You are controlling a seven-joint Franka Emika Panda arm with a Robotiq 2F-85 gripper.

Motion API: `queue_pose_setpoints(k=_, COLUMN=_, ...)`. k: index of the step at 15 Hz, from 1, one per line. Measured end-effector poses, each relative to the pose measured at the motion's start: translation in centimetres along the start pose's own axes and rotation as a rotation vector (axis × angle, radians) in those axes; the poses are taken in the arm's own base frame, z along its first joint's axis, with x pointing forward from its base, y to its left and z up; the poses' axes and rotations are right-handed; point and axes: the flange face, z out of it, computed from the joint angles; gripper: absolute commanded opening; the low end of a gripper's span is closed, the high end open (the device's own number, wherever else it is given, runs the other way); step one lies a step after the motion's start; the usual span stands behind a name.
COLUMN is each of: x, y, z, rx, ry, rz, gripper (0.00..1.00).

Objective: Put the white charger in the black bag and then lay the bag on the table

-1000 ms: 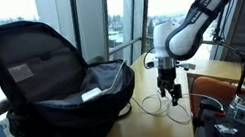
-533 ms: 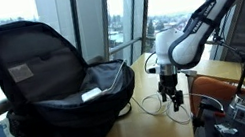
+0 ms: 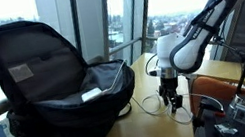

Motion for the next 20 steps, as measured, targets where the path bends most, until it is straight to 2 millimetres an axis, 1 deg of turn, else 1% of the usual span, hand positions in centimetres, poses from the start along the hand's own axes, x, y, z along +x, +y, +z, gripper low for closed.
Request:
queue_pose_setpoints(k=1, x=0.0, y=0.0, z=-0.1, rx=-0.002, ry=0.001, rz=0.0, gripper=0.23)
queue_pose_setpoints(k=2, x=0.0, y=0.0, z=-0.2, rx=-0.003, ry=0.002, rz=0.0, gripper=0.14)
queue_pose_setpoints(k=4, x=0.0, y=0.1, z=-0.4, rx=-0.006, ry=0.005, rz=0.001, gripper=0.01)
queue_pose_setpoints(k=6, x=-0.1, y=0.2, z=-0.5, rx=-0.007, ry=0.006, rz=0.004, gripper=0.0)
queue_pose_setpoints(k=7, x=-0.2, y=0.3, z=-0.5, rx=-0.007, ry=0.006, rz=0.006, gripper=0.02)
queue_pose_setpoints(k=9, x=-0.3, y=0.5, z=-0.6, rx=-0.011, ry=0.009, rz=0.011, gripper=0.02)
queue_pose_setpoints(k=11, x=-0.6, y=1.0, z=-1.1, rx=-0.019, ry=0.016, rz=0.018, gripper=0.02)
queue_pose_setpoints(k=12, x=-0.6, y=1.3, z=-1.6, rx=-0.028, ry=0.022, rz=0.02, gripper=0.02)
queue_pose_setpoints(k=13, x=-0.6, y=1.5, z=-2.5, rx=-0.041, ry=0.03, rz=0.02, gripper=0.02)
queue_pose_setpoints(k=15, x=-0.3, y=1.9, z=-5.1, rx=-0.079, ry=0.054, rz=0.016, gripper=0.02)
queue_pose_setpoints(k=17, x=0.2, y=1.9, z=-8.9, rx=-0.129, ry=0.087, rz=0.006, gripper=0.02)
queue_pose_setpoints(k=20, x=1.3, y=1.2, z=-15.2, rx=-0.203, ry=0.132, rz=-0.019, gripper=0.02)
